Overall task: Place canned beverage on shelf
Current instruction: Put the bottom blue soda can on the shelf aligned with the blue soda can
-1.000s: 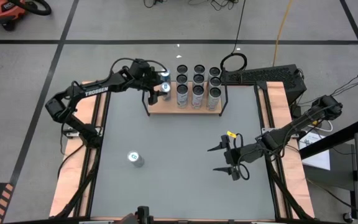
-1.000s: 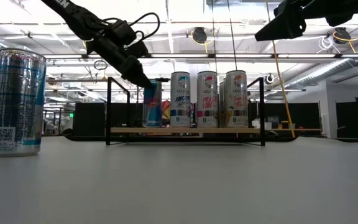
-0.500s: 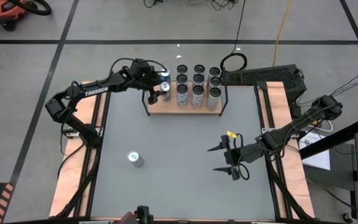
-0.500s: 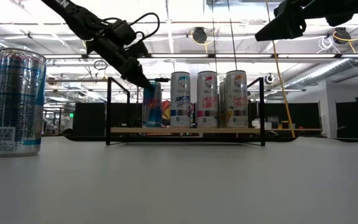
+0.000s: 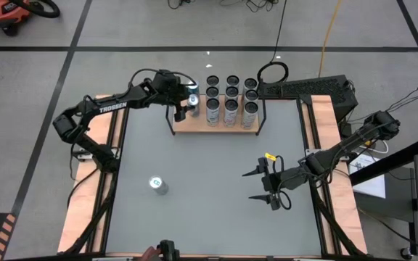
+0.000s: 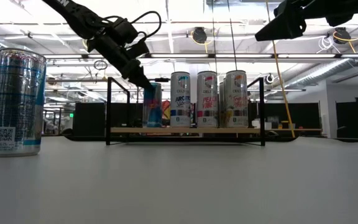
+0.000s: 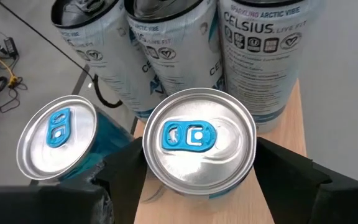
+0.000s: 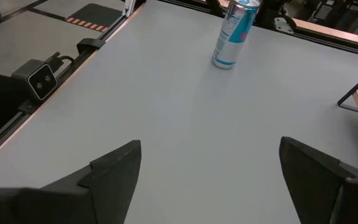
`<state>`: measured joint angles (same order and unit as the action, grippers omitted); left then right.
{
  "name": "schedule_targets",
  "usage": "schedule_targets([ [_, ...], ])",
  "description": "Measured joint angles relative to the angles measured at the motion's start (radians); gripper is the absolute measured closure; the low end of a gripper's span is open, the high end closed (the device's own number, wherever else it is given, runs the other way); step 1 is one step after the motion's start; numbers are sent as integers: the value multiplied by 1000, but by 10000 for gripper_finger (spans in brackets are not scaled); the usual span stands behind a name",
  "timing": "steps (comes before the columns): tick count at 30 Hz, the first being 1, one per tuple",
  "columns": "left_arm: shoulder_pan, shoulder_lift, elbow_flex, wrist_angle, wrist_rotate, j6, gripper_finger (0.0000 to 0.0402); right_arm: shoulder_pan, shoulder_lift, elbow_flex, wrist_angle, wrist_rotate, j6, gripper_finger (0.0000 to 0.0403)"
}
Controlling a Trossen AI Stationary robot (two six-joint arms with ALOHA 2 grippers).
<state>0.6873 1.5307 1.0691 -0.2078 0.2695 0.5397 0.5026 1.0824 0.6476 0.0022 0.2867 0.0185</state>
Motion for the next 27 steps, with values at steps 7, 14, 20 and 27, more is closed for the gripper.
schedule_targets([
  [7,-2,0,0,12,-17,0,105,0,0,0,0,-1,4,85],
  [14,-3,-6,0,24,-25,0,104,0,0,0,-1,-4,5,85],
  [20,-10,-27,0,30,-40,16,104,0,0,0,-2,-4,5,85],
  [27,-24,-62,0,45,-46,18,104,0,0,0,-3,-4,5,85],
])
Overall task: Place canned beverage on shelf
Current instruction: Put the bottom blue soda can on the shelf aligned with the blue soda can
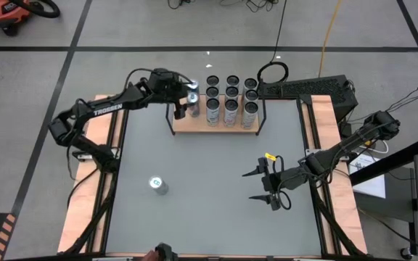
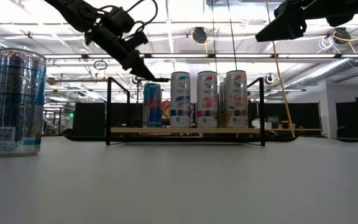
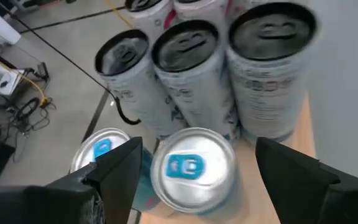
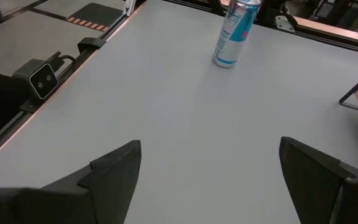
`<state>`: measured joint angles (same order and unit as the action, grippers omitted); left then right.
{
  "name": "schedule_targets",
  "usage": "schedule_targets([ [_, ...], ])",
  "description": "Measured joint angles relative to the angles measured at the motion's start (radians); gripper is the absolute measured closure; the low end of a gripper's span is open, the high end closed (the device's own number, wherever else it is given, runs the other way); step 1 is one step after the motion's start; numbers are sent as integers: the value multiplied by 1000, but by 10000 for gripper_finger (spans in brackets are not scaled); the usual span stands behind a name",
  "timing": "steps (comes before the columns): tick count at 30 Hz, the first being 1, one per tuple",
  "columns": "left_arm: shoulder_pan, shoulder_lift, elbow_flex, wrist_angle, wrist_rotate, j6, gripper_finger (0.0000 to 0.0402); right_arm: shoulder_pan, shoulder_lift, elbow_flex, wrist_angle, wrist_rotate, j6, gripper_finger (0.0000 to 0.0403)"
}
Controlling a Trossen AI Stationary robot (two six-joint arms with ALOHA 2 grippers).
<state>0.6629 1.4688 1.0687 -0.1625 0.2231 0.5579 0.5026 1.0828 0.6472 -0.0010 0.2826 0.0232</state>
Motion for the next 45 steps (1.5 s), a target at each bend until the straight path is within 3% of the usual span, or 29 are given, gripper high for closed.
schedule_targets([
  [7,-107,-94,0,-87,-132,-7,131,0,0,0,-12,1,10,85],
  [13,-182,-111,-15,-167,-146,-140,176,0,0,0,-13,1,10,85],
  [27,-227,-93,-171,63,-303,-213,300,0,0,0,37,5,-23,85],
  [32,-227,-34,-173,59,-315,-213,309,0,0,0,38,5,-28,85],
  [38,-240,17,-173,81,-442,-212,309,0,0,0,38,6,-25,85],
  [45,-238,18,-173,123,-463,-212,309,0,0,0,34,7,-30,85],
])
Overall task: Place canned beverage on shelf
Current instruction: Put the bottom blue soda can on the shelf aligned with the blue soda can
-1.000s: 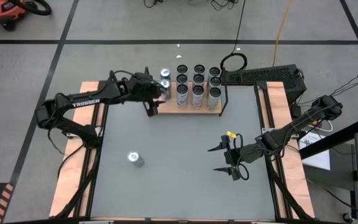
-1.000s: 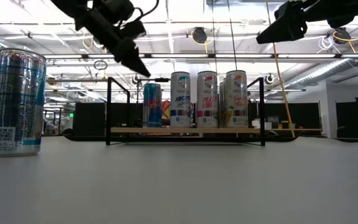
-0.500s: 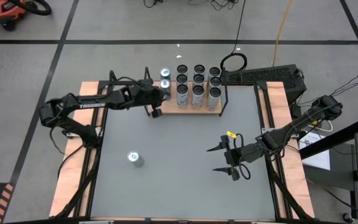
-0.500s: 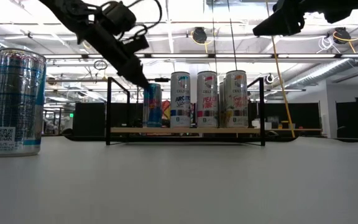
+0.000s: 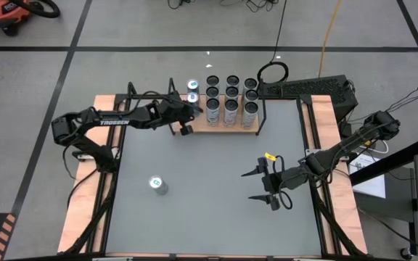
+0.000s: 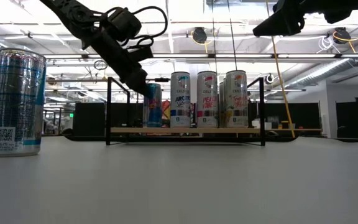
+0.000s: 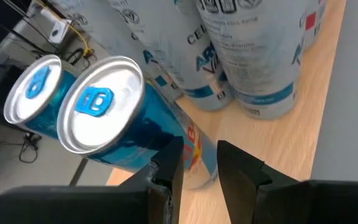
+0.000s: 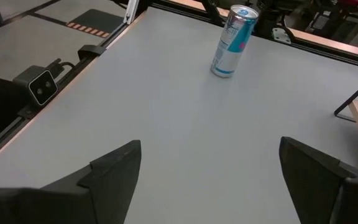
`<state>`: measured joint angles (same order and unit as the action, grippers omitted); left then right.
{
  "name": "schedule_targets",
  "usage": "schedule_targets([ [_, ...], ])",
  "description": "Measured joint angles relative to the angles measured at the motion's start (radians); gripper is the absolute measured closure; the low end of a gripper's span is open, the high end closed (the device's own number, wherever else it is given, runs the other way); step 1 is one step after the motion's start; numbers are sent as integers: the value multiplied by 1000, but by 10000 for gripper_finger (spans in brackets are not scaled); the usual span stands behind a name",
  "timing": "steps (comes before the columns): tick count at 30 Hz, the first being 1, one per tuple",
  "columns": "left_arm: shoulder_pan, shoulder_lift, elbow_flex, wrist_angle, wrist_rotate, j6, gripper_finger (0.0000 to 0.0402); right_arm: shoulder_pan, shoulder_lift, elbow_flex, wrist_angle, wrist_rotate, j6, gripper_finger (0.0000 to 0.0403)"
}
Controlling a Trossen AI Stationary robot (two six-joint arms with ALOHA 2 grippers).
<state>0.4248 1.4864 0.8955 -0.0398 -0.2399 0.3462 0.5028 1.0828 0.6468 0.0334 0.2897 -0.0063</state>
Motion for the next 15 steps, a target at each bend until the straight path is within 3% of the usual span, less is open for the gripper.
schedule_targets([
  [15,12,0,0,15,-23,2,309,0,0,0,0,0,-2,85],
])
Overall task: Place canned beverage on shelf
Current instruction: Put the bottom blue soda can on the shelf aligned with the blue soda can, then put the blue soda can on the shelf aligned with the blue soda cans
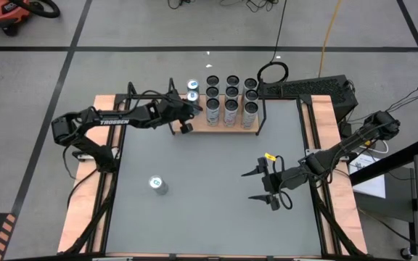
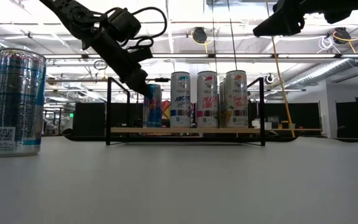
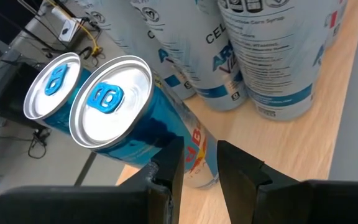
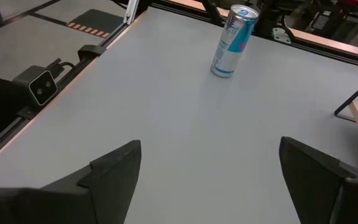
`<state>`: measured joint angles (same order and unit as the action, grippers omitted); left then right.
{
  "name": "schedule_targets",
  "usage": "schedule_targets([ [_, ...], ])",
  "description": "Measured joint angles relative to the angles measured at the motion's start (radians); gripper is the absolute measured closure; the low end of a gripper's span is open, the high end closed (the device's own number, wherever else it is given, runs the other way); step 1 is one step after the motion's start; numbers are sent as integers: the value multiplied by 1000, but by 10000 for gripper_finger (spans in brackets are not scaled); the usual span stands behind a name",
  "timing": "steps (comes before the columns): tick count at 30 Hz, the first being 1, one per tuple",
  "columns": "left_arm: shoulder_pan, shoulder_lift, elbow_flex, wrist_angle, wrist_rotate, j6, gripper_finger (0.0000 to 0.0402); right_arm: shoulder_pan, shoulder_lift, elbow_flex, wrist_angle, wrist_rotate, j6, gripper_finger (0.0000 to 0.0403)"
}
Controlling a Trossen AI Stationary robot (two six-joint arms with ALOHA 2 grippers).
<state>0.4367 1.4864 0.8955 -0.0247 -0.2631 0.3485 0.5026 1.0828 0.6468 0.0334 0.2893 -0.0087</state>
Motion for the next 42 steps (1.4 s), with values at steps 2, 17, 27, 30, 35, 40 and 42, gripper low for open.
schedule_targets([
  [2,2,0,0,1,0,0,309,0,0,0,0,0,2,85],
  [17,3,0,0,24,4,6,309,0,0,0,0,-2,2,85],
  [27,14,0,0,24,0,7,309,0,0,0,-1,-2,4,85],
  [30,20,0,0,24,0,7,309,0,0,0,-1,-3,4,85],
  [35,20,0,0,27,28,6,309,0,0,0,-1,-3,4,85],
  [40,-16,-4,0,25,24,-2,309,0,0,0,-1,-3,8,85],
  [42,-43,-20,0,16,2,-12,309,0,0,1,-4,-5,21,85],
])
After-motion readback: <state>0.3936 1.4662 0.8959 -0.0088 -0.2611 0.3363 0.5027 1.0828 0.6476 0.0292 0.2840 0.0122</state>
